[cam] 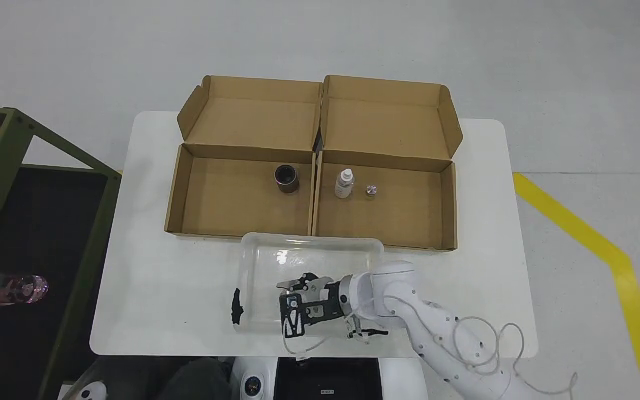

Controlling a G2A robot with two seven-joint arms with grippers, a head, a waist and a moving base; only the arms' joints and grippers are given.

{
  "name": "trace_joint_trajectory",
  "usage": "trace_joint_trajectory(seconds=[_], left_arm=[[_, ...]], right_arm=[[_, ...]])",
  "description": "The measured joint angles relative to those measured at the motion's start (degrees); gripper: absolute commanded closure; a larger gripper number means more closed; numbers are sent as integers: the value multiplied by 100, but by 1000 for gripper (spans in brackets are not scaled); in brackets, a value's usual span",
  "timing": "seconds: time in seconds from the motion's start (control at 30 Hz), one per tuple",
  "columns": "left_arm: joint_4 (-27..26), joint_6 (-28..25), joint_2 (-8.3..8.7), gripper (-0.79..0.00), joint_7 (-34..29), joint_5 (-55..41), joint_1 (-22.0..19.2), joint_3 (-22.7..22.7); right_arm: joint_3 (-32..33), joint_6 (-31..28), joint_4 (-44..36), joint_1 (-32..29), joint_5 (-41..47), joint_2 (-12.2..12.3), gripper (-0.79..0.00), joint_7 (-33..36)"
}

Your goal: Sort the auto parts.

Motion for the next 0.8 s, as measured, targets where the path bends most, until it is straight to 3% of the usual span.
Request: trace_joint_trajectory(seconds=[0.4, 0.5, 0.57, 0.6, 0.8], left_arm=[[0, 0, 0, -785, 0, 0, 0, 0], [0, 0, 0, -785, 0, 0, 0, 0], [0, 0, 0, -785, 0, 0, 0, 0], [0, 0, 0, -785, 0, 0, 0, 0], [0, 0, 0, -785, 0, 0, 0, 0]], right_arm=[[-286, 166, 441, 260, -48, -63, -342, -64], [-321, 176, 495, 307, -17, -73, -240, -77], [-330, 201, 504, 336, 16, -79, -114, -125], [-334, 212, 504, 346, 20, -80, -9, -150], [-309, 186, 455, 380, 196, -76, 0, -341]])
